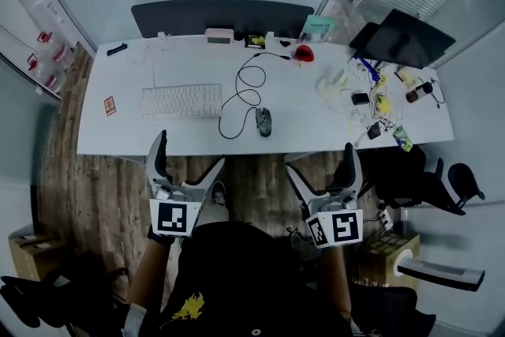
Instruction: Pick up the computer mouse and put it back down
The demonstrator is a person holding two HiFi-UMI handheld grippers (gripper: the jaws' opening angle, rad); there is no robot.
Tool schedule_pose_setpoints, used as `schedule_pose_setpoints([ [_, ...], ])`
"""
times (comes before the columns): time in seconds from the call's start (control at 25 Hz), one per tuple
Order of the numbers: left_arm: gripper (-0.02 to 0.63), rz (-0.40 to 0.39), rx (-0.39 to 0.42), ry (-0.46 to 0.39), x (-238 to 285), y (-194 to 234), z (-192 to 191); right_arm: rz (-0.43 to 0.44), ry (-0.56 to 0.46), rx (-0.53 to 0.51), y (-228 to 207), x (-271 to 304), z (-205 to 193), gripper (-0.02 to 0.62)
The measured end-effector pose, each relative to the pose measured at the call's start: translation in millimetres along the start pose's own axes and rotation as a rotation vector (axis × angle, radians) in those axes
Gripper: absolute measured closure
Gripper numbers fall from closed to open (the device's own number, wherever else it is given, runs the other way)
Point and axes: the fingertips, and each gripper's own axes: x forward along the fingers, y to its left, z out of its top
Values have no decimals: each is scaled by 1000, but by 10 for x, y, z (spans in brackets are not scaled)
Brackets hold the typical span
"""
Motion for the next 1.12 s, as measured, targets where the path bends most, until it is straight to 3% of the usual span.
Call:
schedule_pose_setpoints([
  [0.2, 61, 12, -18, -18, 329, 418, -45, 1, 8, -24, 55, 572, 14, -3],
  [0.36, 61, -27, -37, -50, 511, 660, -140, 5, -3, -15, 258, 934, 26, -3],
  [0.44, 61, -63, 20, -51, 603, 726, -274, 14, 11, -25, 398, 1074, -29, -3],
  [0.52, 61, -121, 160, -36, 713, 746, -396, 4, 42, -39, 467, 1160, -136, -3],
  [0.56, 61, -142, 189, -31, 763, 748, -436, -5, 61, -40, 470, 1185, -201, -3],
  [0.72, 61, -130, -32, -10, 905, 785, -613, -59, 128, -31, 375, 1240, -454, -3],
  [1.12, 61, -150, -89, -15, 1240, 939, -760, -120, 265, -25, 193, 1527, -1039, 19],
])
